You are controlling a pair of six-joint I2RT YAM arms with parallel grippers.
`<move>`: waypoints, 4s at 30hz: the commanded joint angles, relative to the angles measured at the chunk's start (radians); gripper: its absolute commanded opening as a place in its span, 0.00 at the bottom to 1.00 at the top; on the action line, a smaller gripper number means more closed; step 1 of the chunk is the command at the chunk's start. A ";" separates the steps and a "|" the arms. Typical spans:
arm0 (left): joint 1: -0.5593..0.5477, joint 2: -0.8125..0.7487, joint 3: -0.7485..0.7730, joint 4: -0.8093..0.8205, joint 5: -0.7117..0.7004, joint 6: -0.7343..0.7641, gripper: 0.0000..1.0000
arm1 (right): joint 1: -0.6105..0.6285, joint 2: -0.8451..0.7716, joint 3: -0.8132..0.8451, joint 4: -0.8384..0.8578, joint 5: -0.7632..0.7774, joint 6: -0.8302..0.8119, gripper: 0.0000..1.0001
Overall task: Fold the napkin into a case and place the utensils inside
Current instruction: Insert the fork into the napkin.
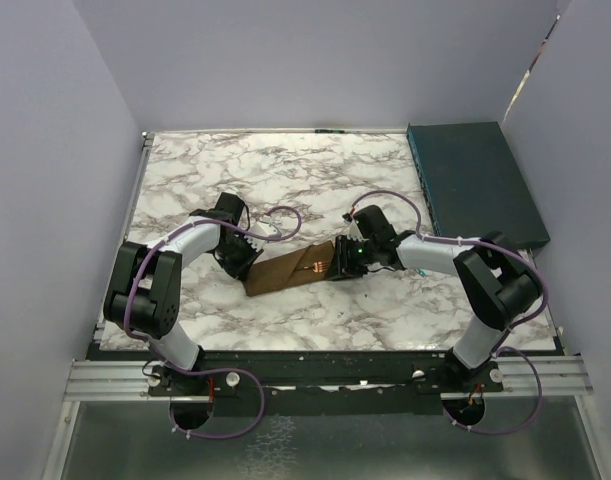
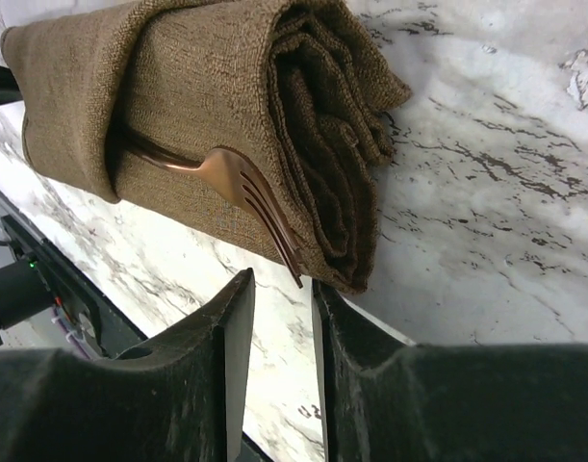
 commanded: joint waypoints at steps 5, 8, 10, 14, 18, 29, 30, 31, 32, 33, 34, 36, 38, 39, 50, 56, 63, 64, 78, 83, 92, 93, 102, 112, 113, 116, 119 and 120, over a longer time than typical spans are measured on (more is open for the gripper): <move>-0.003 0.004 -0.007 -0.012 -0.018 0.026 0.00 | 0.004 -0.015 0.012 0.074 0.019 0.012 0.28; -0.003 0.005 -0.003 -0.013 -0.022 0.028 0.00 | 0.004 -0.013 0.026 0.074 -0.004 0.009 0.22; -0.003 0.006 -0.001 -0.017 -0.021 0.032 0.00 | 0.004 -0.010 0.030 0.074 -0.006 0.010 0.16; -0.003 0.007 0.000 -0.018 -0.027 0.039 0.00 | 0.003 -0.022 0.026 0.074 -0.005 0.008 0.05; -0.003 0.009 -0.001 -0.020 -0.029 0.041 0.00 | 0.003 -0.046 0.034 0.069 -0.006 -0.011 0.01; -0.003 0.009 0.007 -0.032 -0.030 0.046 0.00 | 0.004 -0.027 0.081 0.036 -0.035 -0.078 0.01; -0.003 0.009 0.009 -0.034 -0.030 0.047 0.00 | 0.003 -0.021 0.083 0.034 -0.039 -0.080 0.01; -0.003 0.007 0.009 -0.036 -0.030 0.047 0.00 | 0.003 -0.017 0.086 0.032 -0.043 -0.083 0.01; -0.003 0.006 0.009 -0.038 -0.030 0.048 0.00 | 0.003 -0.012 0.088 0.027 -0.047 -0.087 0.01; -0.003 0.004 0.007 -0.038 -0.030 0.051 0.00 | 0.003 -0.007 0.092 0.023 -0.051 -0.092 0.03; -0.003 0.004 0.005 -0.037 -0.029 0.050 0.00 | 0.004 -0.003 0.097 0.013 -0.056 -0.097 0.08; -0.003 0.006 0.004 -0.038 -0.029 0.050 0.00 | 0.006 0.001 0.107 -0.014 -0.055 -0.107 0.17; -0.004 0.006 0.001 -0.037 -0.029 0.050 0.00 | 0.006 -0.006 0.104 -0.032 -0.041 -0.110 0.27; -0.003 0.005 0.000 -0.036 -0.029 0.050 0.00 | 0.005 -0.013 0.099 -0.034 -0.037 -0.107 0.30; -0.003 -0.005 -0.004 -0.038 -0.031 0.054 0.00 | 0.003 -0.042 0.089 -0.090 0.054 -0.102 0.33; -0.003 -0.008 -0.009 -0.036 -0.032 0.060 0.00 | 0.002 -0.055 0.066 -0.104 0.056 -0.113 0.33; -0.003 -0.004 0.000 -0.038 -0.029 0.055 0.00 | -0.001 -0.012 0.104 -0.104 0.072 -0.113 0.33; -0.004 -0.005 0.001 -0.039 -0.029 0.056 0.00 | -0.001 -0.006 0.110 -0.105 0.075 -0.116 0.33; -0.004 0.000 0.013 -0.048 -0.029 0.060 0.00 | -0.037 0.038 0.127 -0.041 0.066 -0.106 0.36; -0.003 0.006 0.013 -0.050 -0.031 0.062 0.00 | -0.049 0.051 0.134 -0.007 0.037 -0.095 0.35; -0.003 0.009 0.009 -0.049 -0.029 0.065 0.00 | -0.050 0.049 0.127 0.053 -0.043 -0.059 0.17; -0.003 0.010 0.010 -0.049 -0.029 0.066 0.00 | -0.050 0.045 0.124 0.055 -0.045 -0.057 0.16; -0.003 0.010 0.007 -0.047 -0.023 0.066 0.00 | -0.050 -0.018 0.137 -0.034 0.001 -0.097 0.16; -0.003 0.011 0.007 -0.044 -0.016 0.061 0.00 | -0.039 0.015 0.199 -0.093 0.035 -0.160 0.12; -0.003 0.010 0.006 -0.045 -0.017 0.061 0.00 | -0.033 0.022 0.205 -0.094 0.034 -0.166 0.11; -0.003 0.009 0.005 -0.044 -0.021 0.063 0.00 | -0.019 0.048 0.235 -0.113 0.023 -0.186 0.12; -0.003 0.013 0.006 -0.044 -0.020 0.064 0.00 | -0.012 0.089 0.261 -0.137 0.011 -0.204 0.15; -0.003 0.014 0.007 -0.044 -0.020 0.064 0.00 | -0.009 0.108 0.266 -0.140 0.009 -0.208 0.15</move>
